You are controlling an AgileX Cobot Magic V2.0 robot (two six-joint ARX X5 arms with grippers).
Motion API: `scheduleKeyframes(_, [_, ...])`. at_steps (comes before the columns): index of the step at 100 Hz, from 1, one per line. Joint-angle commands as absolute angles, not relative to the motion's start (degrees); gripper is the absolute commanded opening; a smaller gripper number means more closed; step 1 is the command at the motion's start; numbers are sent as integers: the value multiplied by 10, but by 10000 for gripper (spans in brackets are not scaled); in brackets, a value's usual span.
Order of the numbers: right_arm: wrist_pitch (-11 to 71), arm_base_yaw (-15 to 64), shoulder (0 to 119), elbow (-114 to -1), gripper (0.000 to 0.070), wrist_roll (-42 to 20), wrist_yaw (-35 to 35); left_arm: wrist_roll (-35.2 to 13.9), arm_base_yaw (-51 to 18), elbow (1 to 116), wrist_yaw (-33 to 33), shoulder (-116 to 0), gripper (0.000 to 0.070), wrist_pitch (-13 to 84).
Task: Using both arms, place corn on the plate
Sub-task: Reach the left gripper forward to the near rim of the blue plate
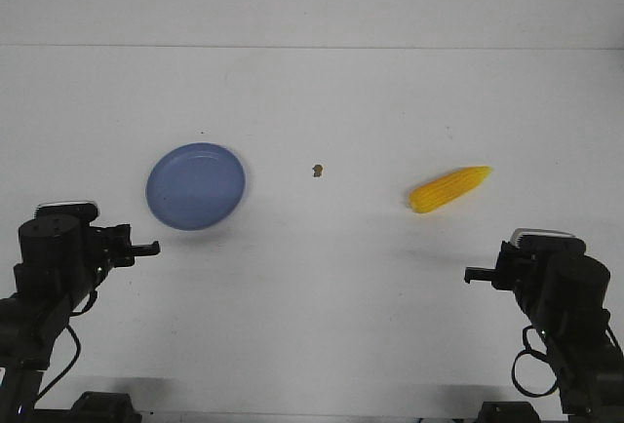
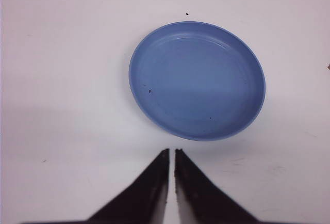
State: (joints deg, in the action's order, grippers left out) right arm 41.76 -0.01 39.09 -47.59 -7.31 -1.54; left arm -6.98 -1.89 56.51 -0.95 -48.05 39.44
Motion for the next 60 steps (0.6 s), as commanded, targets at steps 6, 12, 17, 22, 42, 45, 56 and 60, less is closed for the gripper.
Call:
scheduleKeyframes(6, [417,0,394,-485,468,-73,-16,-72,-19,577,-8,-483,417,391])
scheduleKeyframes(12, [421,0,394,-485,553,-73,-16,-72,-19,577,-8,-483,518,391])
scheduleKeyframes(17, [421,0,394,-485,559,-73,-15,-71,-19,577,-8,-483,540,391])
scheduleKeyframes(22, [421,0,394,-485,559,-73,-15,-71,-19,577,-8,-483,540,391])
scheduleKeyframes(42, [420,1,394,-485,558,-73,-15,-86,-19,577,-8,-491,539,369])
scheduleKeyframes(45, [420,0,394,-485,559,-73,-15,-90,-18,577,-8,-497,539,362])
scheduleKeyframes(56, [420,0,394,-485,558,-73,-15,-96,-10,577,-8,-543,539,329])
scheduleKeyframes(60, [420,0,394,-485,558,-73,-15,-101,-4,577,-8,-569,539,315])
